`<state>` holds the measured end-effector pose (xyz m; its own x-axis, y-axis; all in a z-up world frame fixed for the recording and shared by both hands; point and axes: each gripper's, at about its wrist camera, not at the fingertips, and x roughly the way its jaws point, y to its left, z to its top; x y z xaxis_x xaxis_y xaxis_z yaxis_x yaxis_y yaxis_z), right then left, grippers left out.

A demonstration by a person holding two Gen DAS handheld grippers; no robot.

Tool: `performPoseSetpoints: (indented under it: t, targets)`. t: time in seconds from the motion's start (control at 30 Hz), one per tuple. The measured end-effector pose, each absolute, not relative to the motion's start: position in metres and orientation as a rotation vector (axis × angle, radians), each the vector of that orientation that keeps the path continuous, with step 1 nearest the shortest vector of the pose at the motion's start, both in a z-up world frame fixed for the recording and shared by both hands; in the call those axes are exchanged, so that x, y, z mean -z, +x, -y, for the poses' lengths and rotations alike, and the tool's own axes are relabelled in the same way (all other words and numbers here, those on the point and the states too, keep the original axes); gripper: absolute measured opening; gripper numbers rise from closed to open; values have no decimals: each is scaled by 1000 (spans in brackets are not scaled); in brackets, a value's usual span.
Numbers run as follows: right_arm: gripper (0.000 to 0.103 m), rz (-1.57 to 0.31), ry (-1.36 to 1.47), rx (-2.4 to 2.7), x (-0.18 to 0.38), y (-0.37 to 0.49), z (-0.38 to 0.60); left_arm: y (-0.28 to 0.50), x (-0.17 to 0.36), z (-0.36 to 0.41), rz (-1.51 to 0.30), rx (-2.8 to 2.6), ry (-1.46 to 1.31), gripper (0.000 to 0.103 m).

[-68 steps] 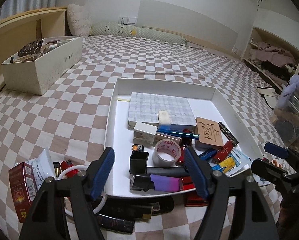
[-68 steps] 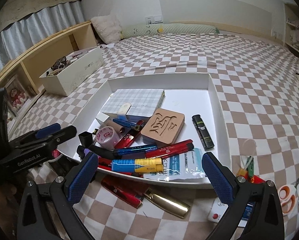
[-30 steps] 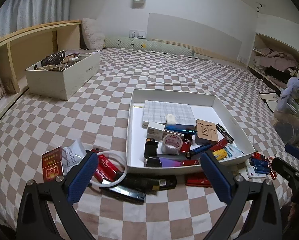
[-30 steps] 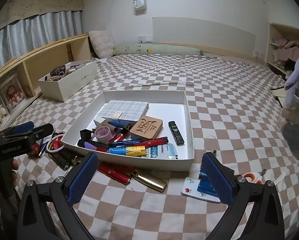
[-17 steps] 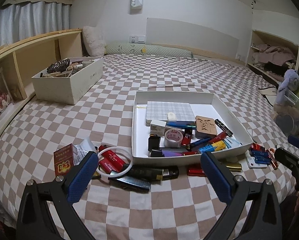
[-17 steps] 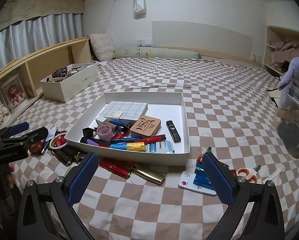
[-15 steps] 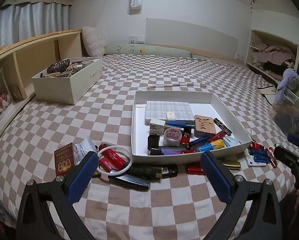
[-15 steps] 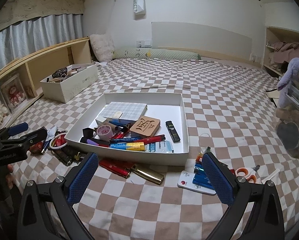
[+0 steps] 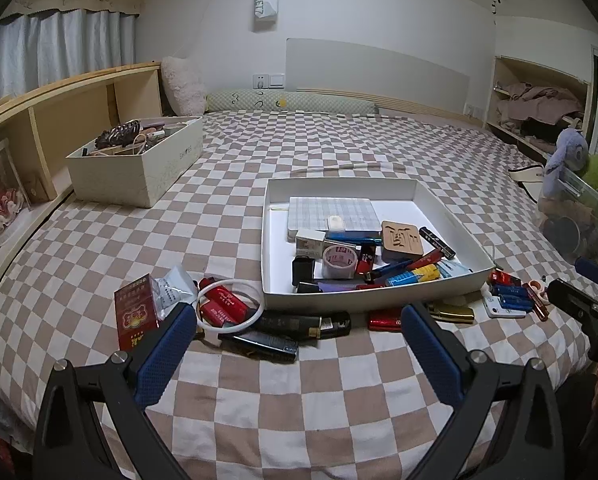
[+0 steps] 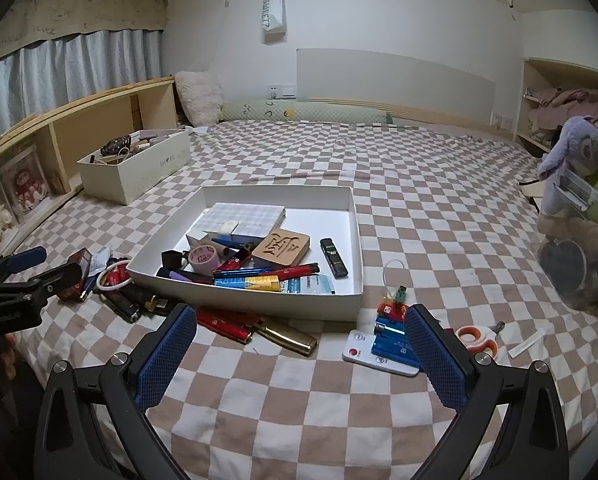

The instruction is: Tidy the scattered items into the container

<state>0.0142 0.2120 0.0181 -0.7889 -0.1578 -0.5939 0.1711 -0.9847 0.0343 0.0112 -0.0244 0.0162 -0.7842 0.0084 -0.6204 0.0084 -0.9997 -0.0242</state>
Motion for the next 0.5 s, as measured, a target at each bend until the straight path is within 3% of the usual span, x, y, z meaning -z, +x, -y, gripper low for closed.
performPoseSetpoints:
  t: [0.5]
  targets:
    - [103,1,968,2800,-8,19,-212,16,-5,24,48,-2940,-1067,103]
